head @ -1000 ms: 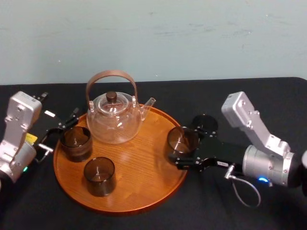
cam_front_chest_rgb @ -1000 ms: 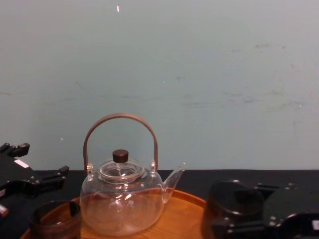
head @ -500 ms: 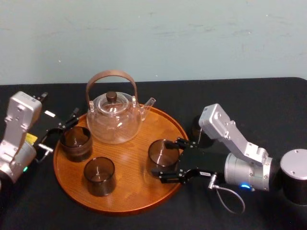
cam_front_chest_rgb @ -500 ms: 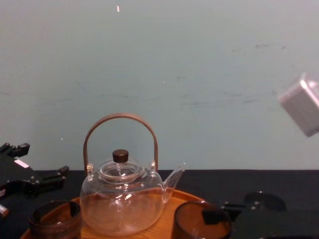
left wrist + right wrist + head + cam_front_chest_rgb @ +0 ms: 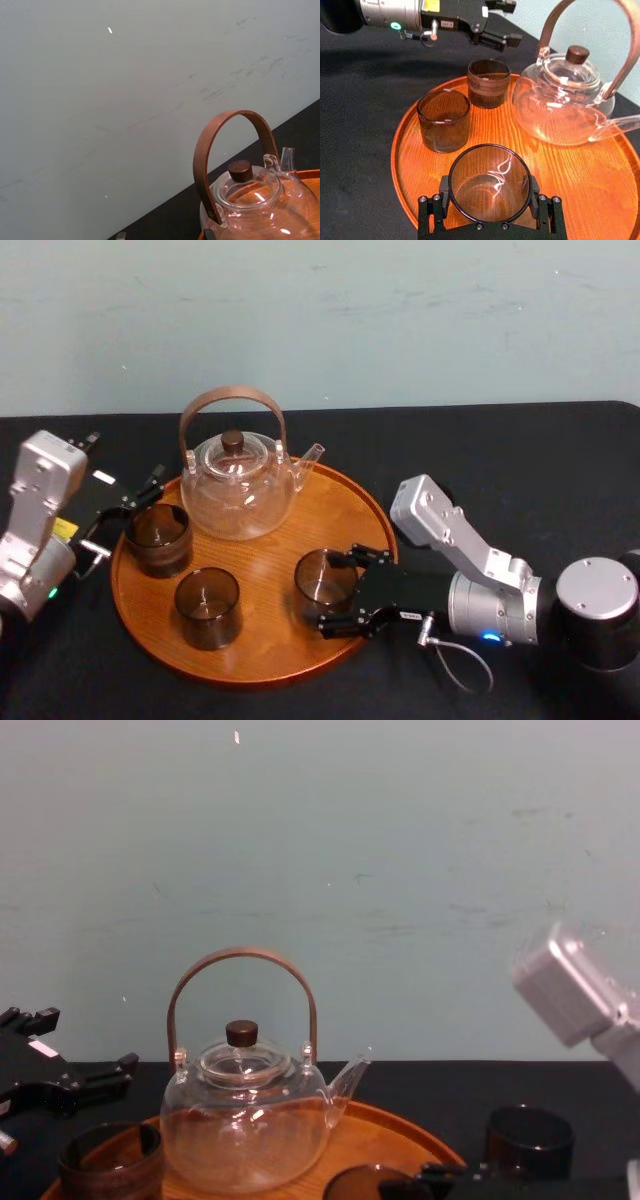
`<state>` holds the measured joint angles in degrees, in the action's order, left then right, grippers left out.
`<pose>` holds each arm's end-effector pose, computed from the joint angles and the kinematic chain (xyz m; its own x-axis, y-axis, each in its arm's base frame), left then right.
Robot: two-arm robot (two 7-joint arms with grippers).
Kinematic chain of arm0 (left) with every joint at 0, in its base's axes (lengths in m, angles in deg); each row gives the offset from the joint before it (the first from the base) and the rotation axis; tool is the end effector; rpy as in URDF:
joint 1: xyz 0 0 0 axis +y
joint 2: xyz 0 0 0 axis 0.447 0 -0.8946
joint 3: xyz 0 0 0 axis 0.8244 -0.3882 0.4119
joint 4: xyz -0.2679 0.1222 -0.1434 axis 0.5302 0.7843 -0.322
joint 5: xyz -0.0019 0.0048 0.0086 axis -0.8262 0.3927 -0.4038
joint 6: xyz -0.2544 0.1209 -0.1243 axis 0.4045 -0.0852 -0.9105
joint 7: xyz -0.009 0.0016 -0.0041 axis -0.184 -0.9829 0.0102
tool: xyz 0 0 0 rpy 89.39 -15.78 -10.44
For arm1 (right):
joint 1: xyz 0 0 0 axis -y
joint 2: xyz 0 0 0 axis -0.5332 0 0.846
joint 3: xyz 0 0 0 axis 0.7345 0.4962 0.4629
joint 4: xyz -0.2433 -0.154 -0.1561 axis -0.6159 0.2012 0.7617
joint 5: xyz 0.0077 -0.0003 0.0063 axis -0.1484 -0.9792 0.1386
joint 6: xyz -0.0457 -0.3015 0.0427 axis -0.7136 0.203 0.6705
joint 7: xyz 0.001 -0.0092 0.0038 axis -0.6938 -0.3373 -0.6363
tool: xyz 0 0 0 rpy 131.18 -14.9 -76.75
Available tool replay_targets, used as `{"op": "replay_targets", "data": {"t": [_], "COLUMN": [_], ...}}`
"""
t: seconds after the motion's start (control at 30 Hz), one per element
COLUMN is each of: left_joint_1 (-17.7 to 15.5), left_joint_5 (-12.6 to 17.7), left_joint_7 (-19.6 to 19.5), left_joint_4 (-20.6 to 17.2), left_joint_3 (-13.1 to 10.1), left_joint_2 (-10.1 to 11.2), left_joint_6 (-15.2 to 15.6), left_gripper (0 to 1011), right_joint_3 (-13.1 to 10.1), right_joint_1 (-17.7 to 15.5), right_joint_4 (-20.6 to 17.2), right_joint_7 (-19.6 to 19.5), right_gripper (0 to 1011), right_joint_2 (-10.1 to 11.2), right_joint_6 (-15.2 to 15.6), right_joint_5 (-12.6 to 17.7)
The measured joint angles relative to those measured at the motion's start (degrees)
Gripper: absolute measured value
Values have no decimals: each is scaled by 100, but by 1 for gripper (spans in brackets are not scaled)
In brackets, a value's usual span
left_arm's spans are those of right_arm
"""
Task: Pick up the glass from the table and place it on the tray.
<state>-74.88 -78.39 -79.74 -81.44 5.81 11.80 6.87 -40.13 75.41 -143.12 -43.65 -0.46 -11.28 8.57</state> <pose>0.3633 0.1040 -0.3323 0.2922 0.8804 0.3737 -0.9553 0.2872 0.0703 0.3747 -0.0097 -0.3150 0.9047 -0.4149 0.0969 0.4190 0.8251 -0.3791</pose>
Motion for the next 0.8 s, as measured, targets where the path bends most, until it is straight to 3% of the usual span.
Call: {"op": "replay_targets", "data": {"t": [0.8], "left_joint_1": [0], "left_joint_5": [0], "left_joint_7": [0], "left_joint_4": [0], "left_joint_3": [0], "left_joint_2": [0], "left_joint_6": [0], "left_gripper": [1001], "right_joint_3": [91], "right_joint_1": [92], "right_joint_4": [492], "right_joint_7": [7], "right_gripper": [908], "right_joint_2": [-186], "right_joint_6": [-93], "right_joint_5": [-70]}}
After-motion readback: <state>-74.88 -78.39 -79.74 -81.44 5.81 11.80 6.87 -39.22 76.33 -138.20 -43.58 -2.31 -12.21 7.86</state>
